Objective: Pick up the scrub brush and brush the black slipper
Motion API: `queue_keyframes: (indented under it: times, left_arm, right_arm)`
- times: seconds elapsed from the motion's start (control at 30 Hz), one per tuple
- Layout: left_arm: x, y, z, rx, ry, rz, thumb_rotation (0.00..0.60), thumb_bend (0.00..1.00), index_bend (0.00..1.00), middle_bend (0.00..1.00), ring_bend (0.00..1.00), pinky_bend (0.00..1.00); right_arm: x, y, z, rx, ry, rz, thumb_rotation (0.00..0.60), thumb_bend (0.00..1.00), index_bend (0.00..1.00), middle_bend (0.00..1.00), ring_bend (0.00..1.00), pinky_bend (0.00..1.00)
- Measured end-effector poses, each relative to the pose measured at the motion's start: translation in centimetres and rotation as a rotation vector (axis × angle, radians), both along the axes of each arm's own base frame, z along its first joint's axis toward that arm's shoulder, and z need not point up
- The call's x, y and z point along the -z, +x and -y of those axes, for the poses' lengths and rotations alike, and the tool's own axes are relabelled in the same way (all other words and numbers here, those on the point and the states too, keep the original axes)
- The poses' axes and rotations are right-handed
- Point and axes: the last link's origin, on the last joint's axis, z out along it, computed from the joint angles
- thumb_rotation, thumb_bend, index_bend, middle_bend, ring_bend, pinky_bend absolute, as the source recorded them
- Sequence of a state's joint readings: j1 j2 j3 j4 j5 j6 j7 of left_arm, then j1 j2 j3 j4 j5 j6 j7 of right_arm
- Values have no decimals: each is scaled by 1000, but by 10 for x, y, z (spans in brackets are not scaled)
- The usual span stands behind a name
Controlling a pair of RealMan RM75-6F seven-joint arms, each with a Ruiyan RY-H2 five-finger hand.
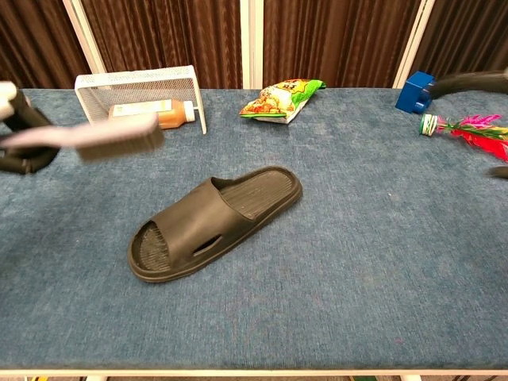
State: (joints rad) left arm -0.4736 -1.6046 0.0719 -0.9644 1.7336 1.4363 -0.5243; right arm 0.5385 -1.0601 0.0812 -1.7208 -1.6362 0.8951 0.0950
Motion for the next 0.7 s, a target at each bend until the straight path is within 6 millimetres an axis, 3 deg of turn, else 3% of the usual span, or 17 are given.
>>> queue_keyframes:
  times: [0.23, 0.33, 0.53, 0.7]
  left_arm:
    - [16, -4, 22, 91, -34, -41, 600, 670, 1000, 1000, 1000, 1000]
    - [24, -1, 25, 105, -38, -52, 600, 671, 1000, 1000, 1000, 1000]
    - [39, 3, 19, 94, -54, -81, 600, 670, 1000, 1000, 1000, 1000]
    - [46, 9, 12, 81, -58, -72, 600, 670, 1000, 1000, 1000, 1000]
  right_arm:
    - [78, 81, 44, -137, 188, -54, 600, 160, 0, 29, 0, 0]
    - [107, 104, 60, -169, 222, -100, 600, 172, 0, 32, 0, 0]
    - [150, 130, 79, -200, 250, -195, 600, 233, 0, 57, 0, 0]
    - [166, 132, 81, -201, 260, -254, 600, 227, 0, 52, 0, 0]
